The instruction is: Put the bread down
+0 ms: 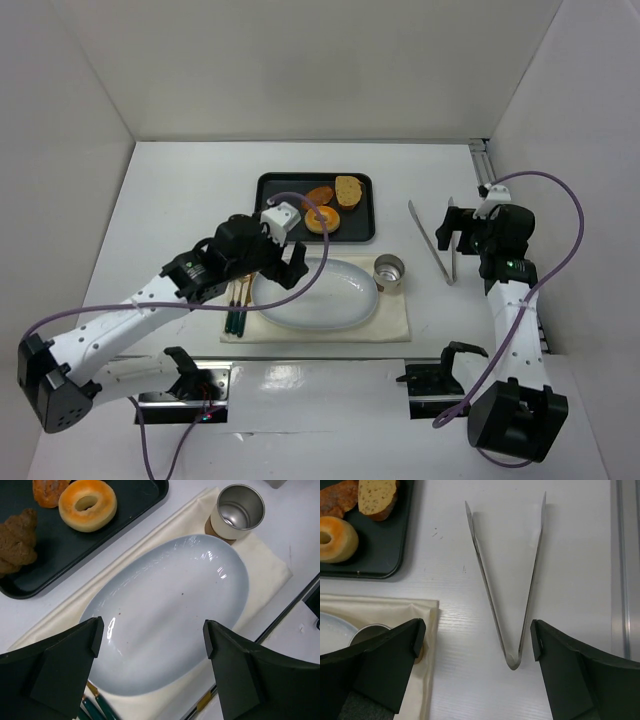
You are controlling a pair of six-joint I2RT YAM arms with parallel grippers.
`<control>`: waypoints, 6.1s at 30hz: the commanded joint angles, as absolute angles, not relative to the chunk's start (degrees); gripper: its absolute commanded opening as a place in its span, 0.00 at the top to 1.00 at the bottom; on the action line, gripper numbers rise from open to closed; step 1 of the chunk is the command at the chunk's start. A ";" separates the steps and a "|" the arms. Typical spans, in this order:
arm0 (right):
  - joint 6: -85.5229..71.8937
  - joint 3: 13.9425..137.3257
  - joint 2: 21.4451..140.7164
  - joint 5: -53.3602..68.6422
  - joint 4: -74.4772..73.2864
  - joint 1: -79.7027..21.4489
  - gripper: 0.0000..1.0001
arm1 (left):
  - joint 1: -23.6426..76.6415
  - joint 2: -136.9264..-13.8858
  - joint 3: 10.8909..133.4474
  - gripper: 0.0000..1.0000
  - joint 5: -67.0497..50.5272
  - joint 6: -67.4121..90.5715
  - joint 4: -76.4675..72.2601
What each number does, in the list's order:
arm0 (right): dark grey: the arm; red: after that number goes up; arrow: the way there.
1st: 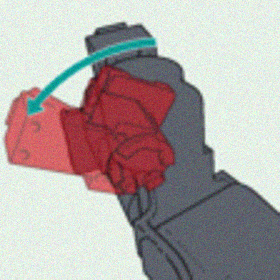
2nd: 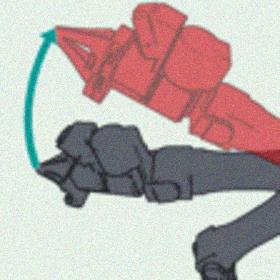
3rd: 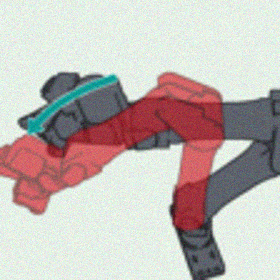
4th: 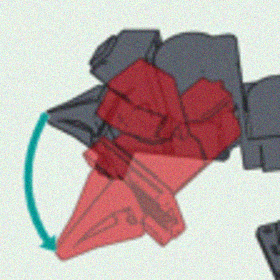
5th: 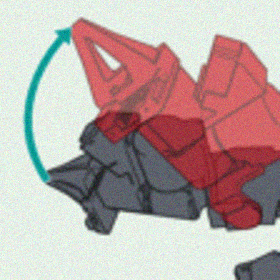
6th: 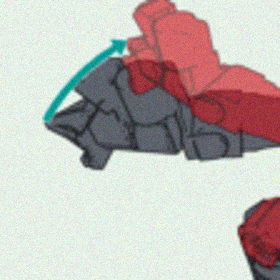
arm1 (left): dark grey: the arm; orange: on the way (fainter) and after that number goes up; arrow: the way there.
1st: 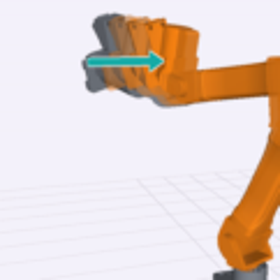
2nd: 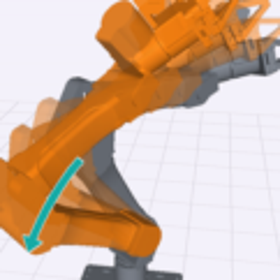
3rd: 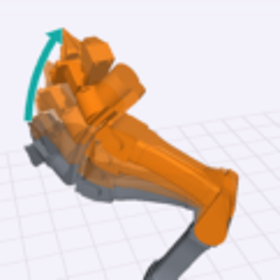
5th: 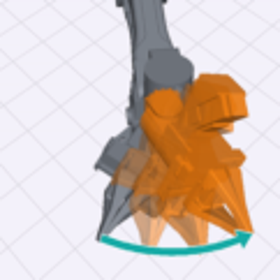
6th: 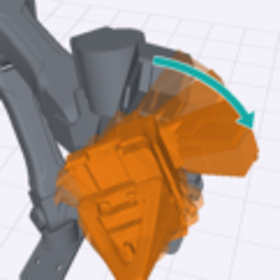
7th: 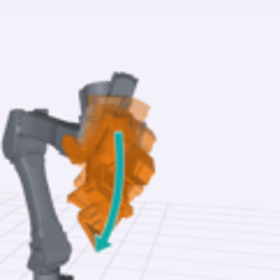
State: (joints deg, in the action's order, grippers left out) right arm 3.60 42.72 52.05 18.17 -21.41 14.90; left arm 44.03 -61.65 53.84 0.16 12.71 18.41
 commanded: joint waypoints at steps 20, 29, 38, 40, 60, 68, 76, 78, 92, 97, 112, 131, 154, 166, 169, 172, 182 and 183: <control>23.81 46.93 72.85 19.60 -14.24 14.94 0.04 | 44.03 -42.10 48.60 0.00 -3.87 12.57 17.23; 27.24 46.93 80.85 18.19 -11.60 14.94 0.03 | 44.03 -42.53 48.60 0.00 -5.62 13.10 17.23; 27.25 48.87 87.27 18.72 -9.67 14.94 0.04 | 44.03 -43.07 48.60 0.00 -5.63 13.10 17.23; 27.25 49.39 88.75 18.72 -9.67 14.94 0.04 | 44.03 -43.59 48.60 0.00 -5.63 13.10 17.23; 28.30 50.01 95.71 13.63 -8.61 11.95 0.27 | 44.03 -44.12 48.08 0.00 -5.10 13.10 17.23; 27.77 49.48 94.23 13.88 -9.14 11.95 0.56 | 44.03 -44.12 48.08 0.00 -4.04 13.10 17.23; 26.02 53.16 83.08 20.03 -13.79 12.48 0.60 | 44.03 -44.12 48.08 0.00 -2.99 13.10 17.23; 25.40 54.57 80.87 22.58 -15.02 12.48 0.61 | 44.03 -44.12 47.55 0.00 -2.37 13.10 17.23; 23.55 68.55 75.76 43.15 -28.56 6.08 0.55 | 44.03 -44.12 46.49 0.00 2.72 12.57 16.70; 22.41 71.81 79.36 44.47 -29.09 0.54 0.48 | 44.03 -44.12 46.49 0.00 5.27 12.57 16.70; 27.77 78.74 92.45 33.33 -26.99 -21.17 0.43 | 43.51 -41.04 44.38 0.00 10.28 12.04 14.59; 42.36 72.87 90.97 8.45 -15.13 -31.19 0.40 | 39.37 -41.57 44.38 0.00 7.29 12.04 14.59; 52.47 70.31 88.86 3.17 -17.49 -35.60 0.40 | 39.37 -41.57 44.38 0.00 7.29 12.04 14.59; 59.24 68.38 90.79 -1.49 -14.68 -38.50 0.40 | 39.37 -41.57 44.38 0.00 7.29 12.04 14.59; 60.47 68.38 92.02 -2.11 -14.68 -38.50 0.40 | 39.37 -41.57 44.38 0.00 7.29 12.04 14.59; 61.70 68.90 92.64 -2.11 -14.16 -39.02 0.40 | 39.37 -41.57 44.38 0.00 7.29 12.04 14.59; 65.65 67.68 94.83 -3.16 -8.45 -40.17 0.40 | 39.37 -41.57 44.38 0.00 7.82 12.04 14.59; 66.18 67.68 94.83 -3.16 -8.44 -40.17 0.40 | 39.37 -41.57 44.38 0.00 7.82 12.04 14.59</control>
State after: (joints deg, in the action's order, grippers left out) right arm 64.05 67.85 94.37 -2.39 -14.06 -39.46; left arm 39.77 -41.87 44.36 8.03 12.23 17.50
